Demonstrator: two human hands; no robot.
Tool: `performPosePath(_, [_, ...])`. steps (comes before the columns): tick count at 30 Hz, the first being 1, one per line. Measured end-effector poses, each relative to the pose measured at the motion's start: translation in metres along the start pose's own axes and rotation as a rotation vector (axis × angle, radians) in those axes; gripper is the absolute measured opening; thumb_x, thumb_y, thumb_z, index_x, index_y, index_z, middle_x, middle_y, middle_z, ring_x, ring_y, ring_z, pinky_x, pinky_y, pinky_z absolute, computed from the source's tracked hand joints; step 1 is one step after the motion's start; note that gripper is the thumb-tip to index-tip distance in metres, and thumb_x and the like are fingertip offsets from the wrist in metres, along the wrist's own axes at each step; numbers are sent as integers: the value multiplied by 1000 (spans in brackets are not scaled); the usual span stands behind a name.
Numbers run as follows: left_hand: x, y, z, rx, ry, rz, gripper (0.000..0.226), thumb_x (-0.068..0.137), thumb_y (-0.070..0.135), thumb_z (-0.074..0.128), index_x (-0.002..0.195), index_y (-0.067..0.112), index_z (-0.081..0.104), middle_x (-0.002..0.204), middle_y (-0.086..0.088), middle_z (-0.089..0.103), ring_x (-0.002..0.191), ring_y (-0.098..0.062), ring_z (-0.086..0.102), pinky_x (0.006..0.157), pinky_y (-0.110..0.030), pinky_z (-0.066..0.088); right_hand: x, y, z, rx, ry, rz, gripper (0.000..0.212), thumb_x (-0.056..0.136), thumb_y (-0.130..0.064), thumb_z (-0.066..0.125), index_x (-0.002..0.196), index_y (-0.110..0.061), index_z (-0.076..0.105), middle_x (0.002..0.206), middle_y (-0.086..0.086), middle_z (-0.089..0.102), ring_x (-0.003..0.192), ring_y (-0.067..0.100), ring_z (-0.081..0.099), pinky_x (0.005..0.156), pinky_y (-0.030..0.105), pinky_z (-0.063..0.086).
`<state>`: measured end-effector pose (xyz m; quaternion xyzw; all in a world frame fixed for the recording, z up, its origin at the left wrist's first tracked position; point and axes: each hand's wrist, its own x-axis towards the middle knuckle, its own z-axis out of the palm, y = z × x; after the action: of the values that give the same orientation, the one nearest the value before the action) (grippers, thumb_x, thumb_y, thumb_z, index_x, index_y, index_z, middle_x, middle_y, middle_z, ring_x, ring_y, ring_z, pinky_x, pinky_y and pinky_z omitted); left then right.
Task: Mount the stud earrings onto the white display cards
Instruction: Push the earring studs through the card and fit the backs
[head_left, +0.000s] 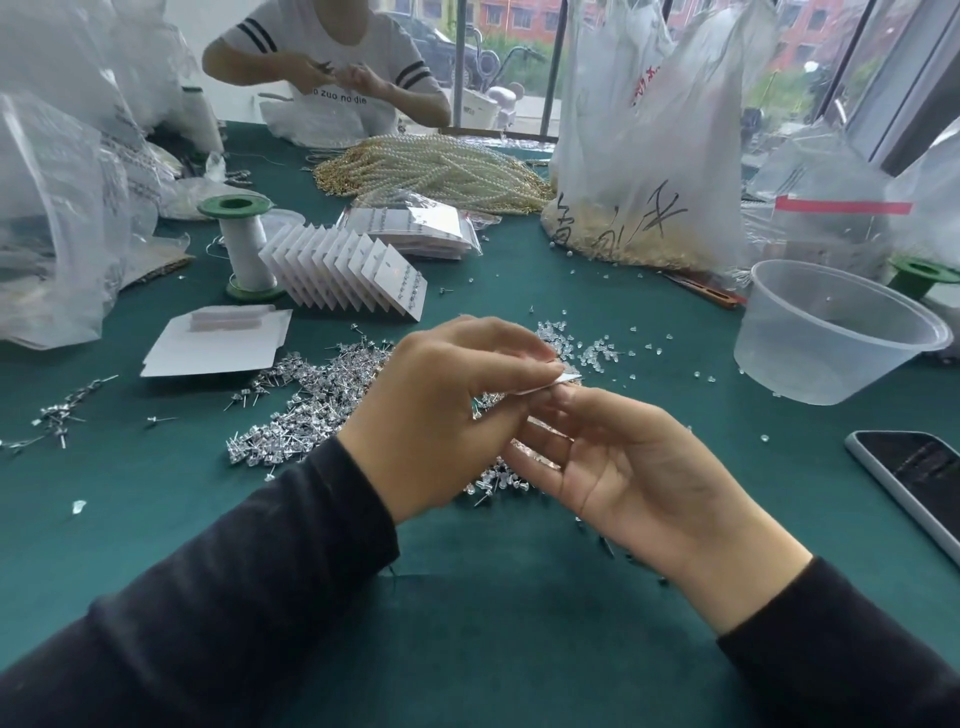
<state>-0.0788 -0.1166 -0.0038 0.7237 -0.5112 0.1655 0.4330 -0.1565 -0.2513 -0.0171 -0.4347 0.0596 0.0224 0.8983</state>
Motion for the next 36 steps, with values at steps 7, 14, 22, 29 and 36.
performPosePath(7, [-1,6,2,-195,-37,-154,28,71,6,60,96,10,72,99,1,69,94,-7,64,86,-25,50,0,0,1,-130,83,-51,17,69,-11,62,84,-6,66,81,5,65,74,17,62,72,28,52])
performPosePath(14, [-2,3,3,44,-54,-36,25,75,20,67,94,5,72,95,-6,71,85,-16,67,78,-30,51,0,-1,2,-200,155,-103,22,65,-12,61,85,-4,64,78,6,61,65,12,58,63,25,47])
performPosePath(22, [3,-1,-9,103,64,-24,21,87,18,58,82,6,73,64,-4,70,53,-16,62,51,-32,49,-6,-20,-4,-406,163,-255,7,76,-9,64,77,-8,71,69,4,67,56,13,59,50,20,48])
performPosePath(29, [3,-5,-8,-50,189,-316,37,81,25,56,61,-5,65,52,-22,59,46,-27,50,39,-27,38,-9,-66,-66,-1656,781,-90,19,80,-1,57,82,-13,72,72,-2,63,69,14,57,61,19,39])
performPosePath(36, [3,-13,-5,-281,183,-507,43,77,30,62,65,-11,61,65,-33,58,52,-18,46,51,-24,39,-3,-63,-74,-1692,777,69,21,79,-6,65,63,-21,65,72,-4,61,67,10,54,50,19,36])
